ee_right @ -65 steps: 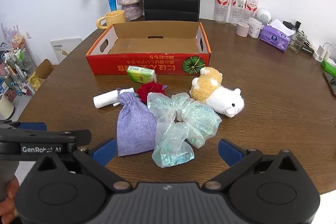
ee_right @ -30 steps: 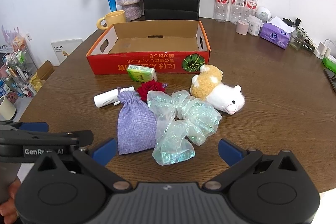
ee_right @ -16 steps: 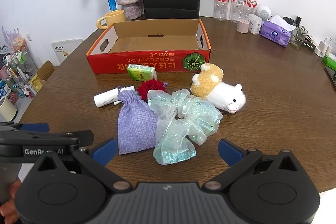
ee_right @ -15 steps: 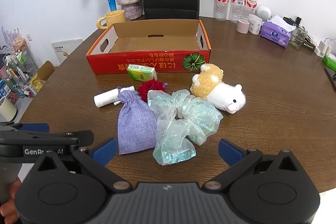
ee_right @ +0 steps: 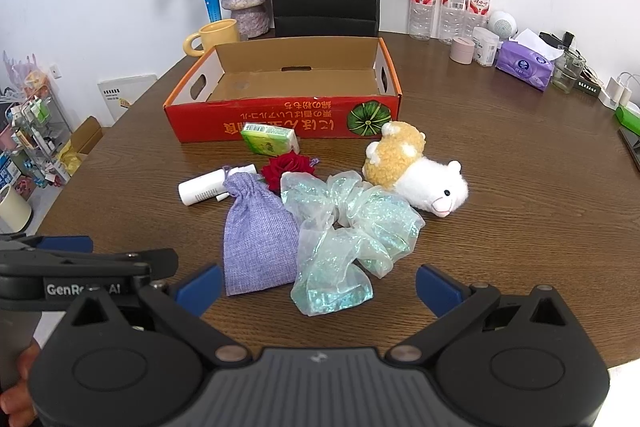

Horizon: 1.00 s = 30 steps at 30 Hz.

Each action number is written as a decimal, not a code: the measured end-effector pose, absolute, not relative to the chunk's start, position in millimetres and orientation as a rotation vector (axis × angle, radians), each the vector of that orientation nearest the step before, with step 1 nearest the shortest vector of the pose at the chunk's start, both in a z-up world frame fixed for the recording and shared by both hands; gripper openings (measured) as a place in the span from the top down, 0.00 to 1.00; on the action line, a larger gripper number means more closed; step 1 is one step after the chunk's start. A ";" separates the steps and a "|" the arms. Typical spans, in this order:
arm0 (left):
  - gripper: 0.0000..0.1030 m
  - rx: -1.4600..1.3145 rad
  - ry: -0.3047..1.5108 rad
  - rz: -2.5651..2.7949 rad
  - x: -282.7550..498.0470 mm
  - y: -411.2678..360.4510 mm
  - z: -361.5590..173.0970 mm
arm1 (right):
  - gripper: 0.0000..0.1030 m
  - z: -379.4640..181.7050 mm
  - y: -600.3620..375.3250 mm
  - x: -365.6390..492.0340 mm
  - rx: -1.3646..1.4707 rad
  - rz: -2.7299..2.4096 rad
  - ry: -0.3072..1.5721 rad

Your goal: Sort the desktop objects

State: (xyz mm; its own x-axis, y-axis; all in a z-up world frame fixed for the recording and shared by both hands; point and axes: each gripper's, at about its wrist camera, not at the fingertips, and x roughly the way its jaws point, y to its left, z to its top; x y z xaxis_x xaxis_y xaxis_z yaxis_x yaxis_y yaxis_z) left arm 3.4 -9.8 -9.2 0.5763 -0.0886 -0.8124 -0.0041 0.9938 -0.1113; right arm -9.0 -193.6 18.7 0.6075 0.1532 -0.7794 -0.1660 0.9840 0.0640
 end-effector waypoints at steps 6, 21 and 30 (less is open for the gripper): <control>0.00 -0.107 0.958 -0.048 4.2 -9.3 -9.8 | 0.00 17.8 -193.4 -8.4 -0.018 0.186 0.901; 0.00 -0.112 0.967 -0.046 7.8 -8.2 -11.6 | 0.00 16.7 -192.0 -4.3 -0.022 0.186 0.908; 0.00 -0.111 0.974 -0.045 11.9 -8.1 -13.0 | 0.00 14.1 -192.8 0.4 -0.018 0.187 0.919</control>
State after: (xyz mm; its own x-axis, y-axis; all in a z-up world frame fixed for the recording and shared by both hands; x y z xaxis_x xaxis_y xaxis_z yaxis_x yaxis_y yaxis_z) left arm 11.9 -8.1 -13.0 0.5617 -0.0881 -0.8226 -0.0112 0.9934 -0.1141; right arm 0.4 -192.8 14.1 0.5919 0.1530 -0.7914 -0.1682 0.9836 0.0644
